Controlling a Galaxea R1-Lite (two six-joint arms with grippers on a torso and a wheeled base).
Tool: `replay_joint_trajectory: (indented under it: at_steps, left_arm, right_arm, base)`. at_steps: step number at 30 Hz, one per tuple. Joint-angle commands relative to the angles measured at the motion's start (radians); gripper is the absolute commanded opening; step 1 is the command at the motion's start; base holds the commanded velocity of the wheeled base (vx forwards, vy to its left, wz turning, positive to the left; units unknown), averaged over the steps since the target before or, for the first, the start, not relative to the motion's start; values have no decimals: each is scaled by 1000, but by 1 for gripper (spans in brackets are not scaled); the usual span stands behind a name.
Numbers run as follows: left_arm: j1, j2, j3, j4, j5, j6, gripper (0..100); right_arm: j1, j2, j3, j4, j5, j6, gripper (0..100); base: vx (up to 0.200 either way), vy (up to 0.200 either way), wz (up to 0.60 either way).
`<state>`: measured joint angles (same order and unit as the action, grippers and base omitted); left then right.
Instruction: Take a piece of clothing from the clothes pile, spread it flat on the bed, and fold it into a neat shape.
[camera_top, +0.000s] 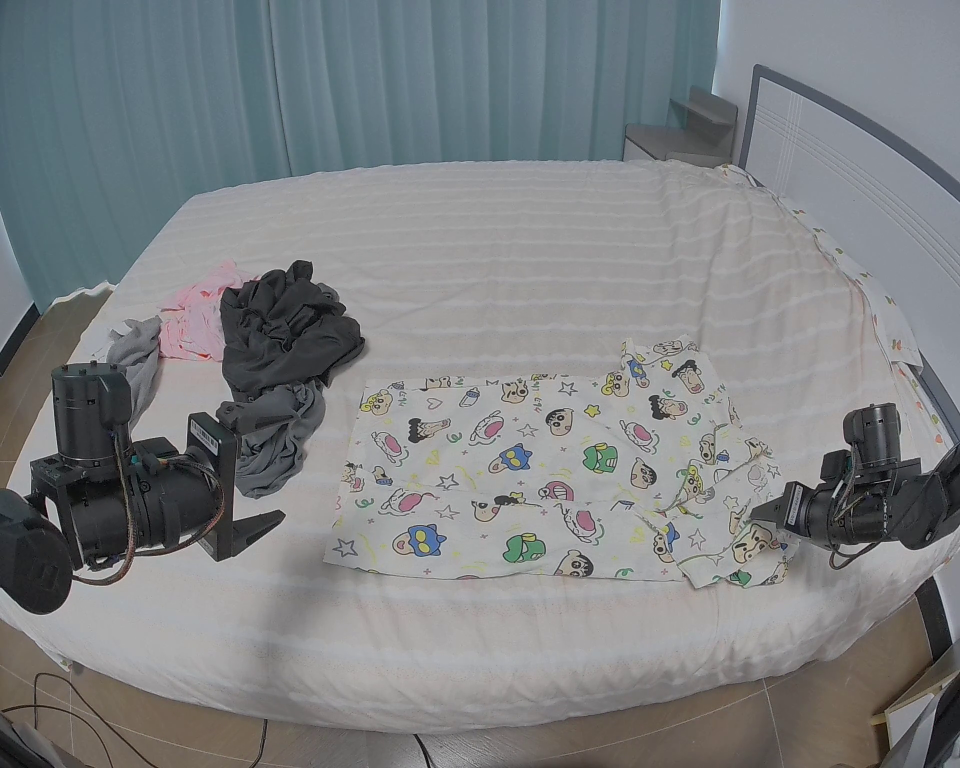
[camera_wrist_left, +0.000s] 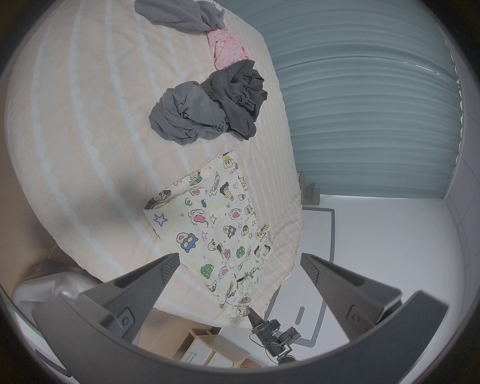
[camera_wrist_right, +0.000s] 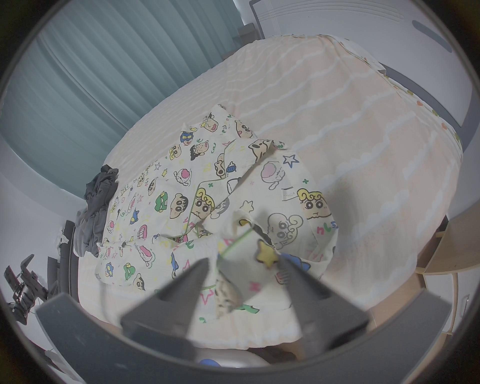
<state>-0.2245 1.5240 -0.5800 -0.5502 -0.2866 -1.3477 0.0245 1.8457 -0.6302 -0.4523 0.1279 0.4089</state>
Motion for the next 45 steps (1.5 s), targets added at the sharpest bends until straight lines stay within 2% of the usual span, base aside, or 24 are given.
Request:
replay_joint_trajectory:
  at_steps: [1, 9, 13, 18, 20, 29, 45]
  left_arm:
    - [1, 1, 0, 0, 0, -1, 100]
    - [1, 1, 0, 0, 0, -1, 100]
    - [1, 1, 0, 0, 0, -1, 100]
    - [1, 1, 0, 0, 0, -1, 100]
    - [1, 1, 0, 0, 0, -1, 100]
    - [1, 1, 0, 0, 0, -1, 100]
    - [1, 1, 0, 0, 0, -1, 100]
  right_arm:
    - [-3, 52, -8, -5, 1, 4, 0]
    - [-3, 9, 6, 6, -8, 14, 0]
    - [5, -71, 41, 27, -8, 71, 0]
    - [20, -157, 24, 159, -7, 151, 0]
    - [22, -161, 23, 167, -7, 162, 0]
    - [57, -151, 43, 173, -11, 332, 0]
    - [34, -76, 147, 132, -25, 337, 0]
  base:
    - [0, 0, 0]
    - [0, 0, 0]
    - [0, 0, 0]
    - [0, 0, 0]
    - [0, 0, 0]
    - [0, 0, 0]
    - [0, 0, 0]
